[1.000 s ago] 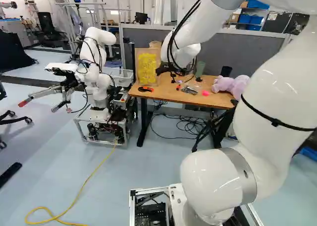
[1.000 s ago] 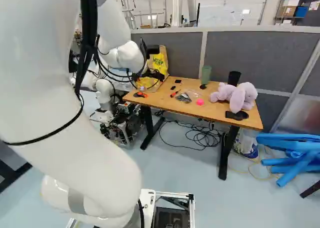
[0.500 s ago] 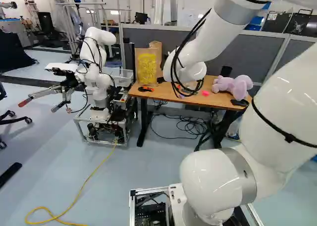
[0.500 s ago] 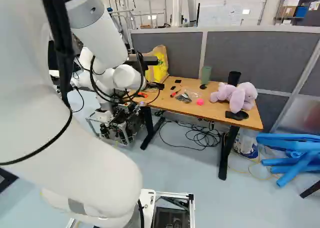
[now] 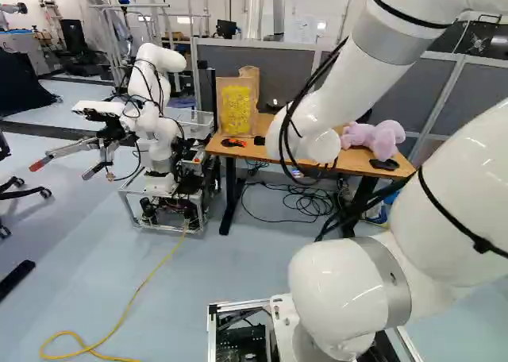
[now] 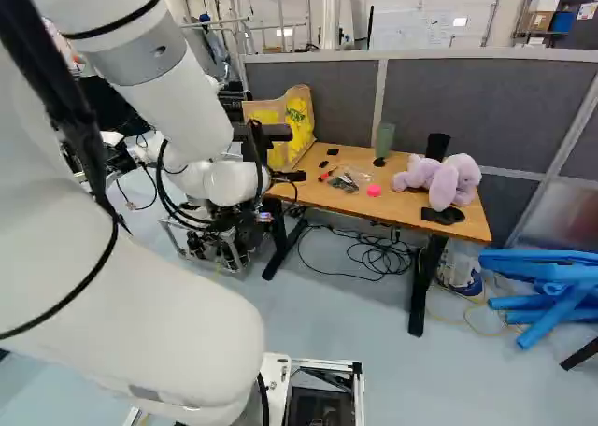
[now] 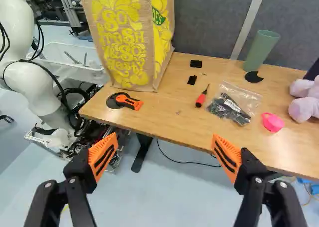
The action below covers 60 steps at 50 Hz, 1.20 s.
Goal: Pick up the bag on the ground and place it on the table
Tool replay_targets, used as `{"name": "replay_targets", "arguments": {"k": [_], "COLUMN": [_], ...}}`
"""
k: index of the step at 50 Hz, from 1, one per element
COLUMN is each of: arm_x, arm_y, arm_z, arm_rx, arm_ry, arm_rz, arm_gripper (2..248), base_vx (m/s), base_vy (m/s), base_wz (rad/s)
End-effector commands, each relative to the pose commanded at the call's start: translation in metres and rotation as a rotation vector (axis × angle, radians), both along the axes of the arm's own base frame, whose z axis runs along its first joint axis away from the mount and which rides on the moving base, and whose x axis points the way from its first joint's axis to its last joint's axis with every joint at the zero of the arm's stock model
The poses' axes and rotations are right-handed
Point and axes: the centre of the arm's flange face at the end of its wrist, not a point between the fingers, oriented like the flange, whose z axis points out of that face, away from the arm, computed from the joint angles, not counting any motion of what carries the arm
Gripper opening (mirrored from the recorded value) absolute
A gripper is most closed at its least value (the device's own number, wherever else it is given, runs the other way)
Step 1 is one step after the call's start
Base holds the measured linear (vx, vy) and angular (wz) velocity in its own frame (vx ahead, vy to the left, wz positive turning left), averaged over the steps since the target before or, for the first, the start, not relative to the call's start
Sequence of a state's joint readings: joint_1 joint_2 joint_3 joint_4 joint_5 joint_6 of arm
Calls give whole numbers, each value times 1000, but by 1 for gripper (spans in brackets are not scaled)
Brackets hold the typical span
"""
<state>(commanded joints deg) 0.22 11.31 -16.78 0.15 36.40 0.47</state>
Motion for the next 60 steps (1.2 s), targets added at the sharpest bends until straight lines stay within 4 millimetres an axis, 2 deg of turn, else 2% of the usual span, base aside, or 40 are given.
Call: {"name": "replay_targets", "arguments": {"k": [31,60], "arm_x": [-49,-67], "arm_y": [-1,-1], "arm_z": [-27,-37], "arm_rx": [-6,-9], "arm_ry": [-83,-113], "arm_rz": [1,2], "arm_gripper": [247,247], "base_vx": [0,0], "base_vy": [0,0], "base_wz": [0,0]}}
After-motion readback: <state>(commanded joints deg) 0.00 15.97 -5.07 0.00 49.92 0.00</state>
